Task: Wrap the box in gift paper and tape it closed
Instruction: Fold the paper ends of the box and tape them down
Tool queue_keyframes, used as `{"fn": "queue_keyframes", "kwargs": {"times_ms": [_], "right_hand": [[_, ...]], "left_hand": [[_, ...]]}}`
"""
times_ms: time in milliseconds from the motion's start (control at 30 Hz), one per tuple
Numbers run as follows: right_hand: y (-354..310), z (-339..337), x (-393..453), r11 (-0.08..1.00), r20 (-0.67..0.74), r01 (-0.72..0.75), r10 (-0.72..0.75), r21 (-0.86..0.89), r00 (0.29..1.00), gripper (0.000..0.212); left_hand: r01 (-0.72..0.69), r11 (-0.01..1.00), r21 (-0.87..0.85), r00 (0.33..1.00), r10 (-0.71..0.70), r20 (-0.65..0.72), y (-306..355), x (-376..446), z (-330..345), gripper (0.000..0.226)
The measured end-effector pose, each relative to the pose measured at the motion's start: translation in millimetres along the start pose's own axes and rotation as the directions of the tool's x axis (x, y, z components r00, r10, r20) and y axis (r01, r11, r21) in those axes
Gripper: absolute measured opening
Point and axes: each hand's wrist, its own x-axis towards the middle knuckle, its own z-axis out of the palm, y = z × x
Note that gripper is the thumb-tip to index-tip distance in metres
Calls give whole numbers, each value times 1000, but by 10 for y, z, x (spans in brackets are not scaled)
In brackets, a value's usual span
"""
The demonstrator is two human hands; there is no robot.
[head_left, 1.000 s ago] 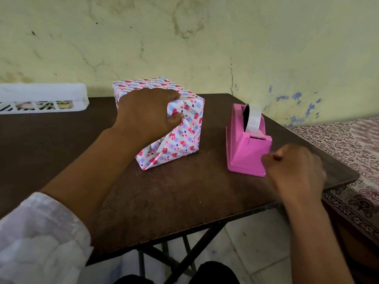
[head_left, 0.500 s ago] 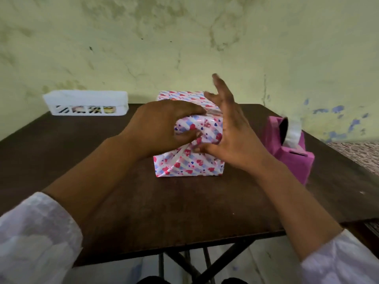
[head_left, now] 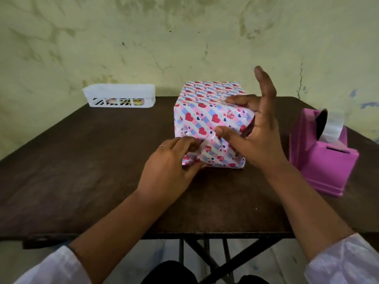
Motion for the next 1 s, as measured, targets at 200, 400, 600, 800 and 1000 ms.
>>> {"fn": "queue_keyframes", "kwargs": {"times_ms": [200,400,600,800,1000], "right_hand": [[17,15,-5,999,-11,48,-48,21,999,99],[16,17,-2,999,-4,39,-39,-9,999,97],[49,18,2,999,-9,47,-47,-12,999,97],[56,19,2,998,-7,56,-57,-23,998,97],[54,31,-3,998,-21,61,-61,-19,998,95]], "left_hand": [[-41,999,21,995,43,-91,61,-14,80,35],[1,994,-109,996,-10,-87,83,8,59,29],[6,1000,-18,997,-7,-73,32,-59,22,27],[79,973,-216,996,-86,-21,43,-34,-24,31],[-54,990,-132,996,43,-84,99,5,8,27]]}}
